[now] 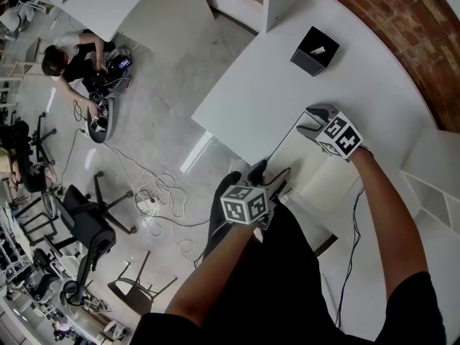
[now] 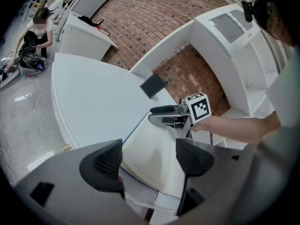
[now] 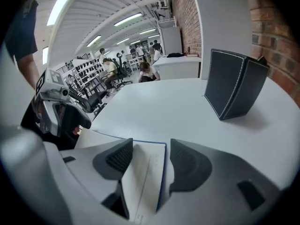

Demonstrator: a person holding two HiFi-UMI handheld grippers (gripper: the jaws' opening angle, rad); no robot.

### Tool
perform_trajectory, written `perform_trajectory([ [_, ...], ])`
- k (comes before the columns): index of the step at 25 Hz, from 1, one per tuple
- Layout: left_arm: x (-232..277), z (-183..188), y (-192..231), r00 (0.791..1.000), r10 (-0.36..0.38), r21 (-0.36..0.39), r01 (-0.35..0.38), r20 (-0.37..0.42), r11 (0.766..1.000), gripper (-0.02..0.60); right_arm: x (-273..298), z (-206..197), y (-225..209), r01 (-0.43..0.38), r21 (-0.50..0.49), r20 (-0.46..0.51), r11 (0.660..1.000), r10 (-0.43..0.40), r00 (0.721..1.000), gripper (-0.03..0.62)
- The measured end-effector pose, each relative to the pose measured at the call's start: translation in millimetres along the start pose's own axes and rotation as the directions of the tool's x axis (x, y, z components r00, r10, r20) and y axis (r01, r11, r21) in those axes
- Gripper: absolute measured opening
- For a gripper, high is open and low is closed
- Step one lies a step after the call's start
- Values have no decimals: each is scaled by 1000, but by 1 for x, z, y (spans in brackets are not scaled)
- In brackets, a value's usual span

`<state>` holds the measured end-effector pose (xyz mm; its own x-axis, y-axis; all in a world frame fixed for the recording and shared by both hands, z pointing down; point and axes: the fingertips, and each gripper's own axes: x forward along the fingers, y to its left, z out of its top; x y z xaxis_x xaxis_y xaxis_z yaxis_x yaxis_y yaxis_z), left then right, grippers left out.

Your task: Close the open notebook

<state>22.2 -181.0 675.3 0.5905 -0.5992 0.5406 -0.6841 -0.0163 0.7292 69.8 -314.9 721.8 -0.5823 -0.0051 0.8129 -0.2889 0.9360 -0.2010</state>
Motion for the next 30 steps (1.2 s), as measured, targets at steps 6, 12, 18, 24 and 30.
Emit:
perform_trajectory([
  [6, 9, -7, 6, 1000, 5, -7, -5, -25, 1000, 356, 0, 1, 3, -28, 11, 2, 1000, 28, 1000, 178],
  [12, 17, -14, 2, 999, 31, 41, -30, -30, 999, 356, -2, 0, 4, -54, 11, 14, 998, 54, 998, 83],
  [18, 14, -12, 4, 999, 40, 10, -40, -6, 999, 356, -10, 5, 3, -36, 2, 45, 999, 36, 998, 24],
  [24, 14, -12, 3, 999, 35, -7, -35, 0, 999, 356, -20, 10, 4, -21, -9, 84, 1000, 22, 996, 14],
  [30, 8, -16, 2, 1000, 27, -41, -27, -8, 999, 356, -18, 8, 5, -9, 4, 78, 1000, 9, 997, 12],
])
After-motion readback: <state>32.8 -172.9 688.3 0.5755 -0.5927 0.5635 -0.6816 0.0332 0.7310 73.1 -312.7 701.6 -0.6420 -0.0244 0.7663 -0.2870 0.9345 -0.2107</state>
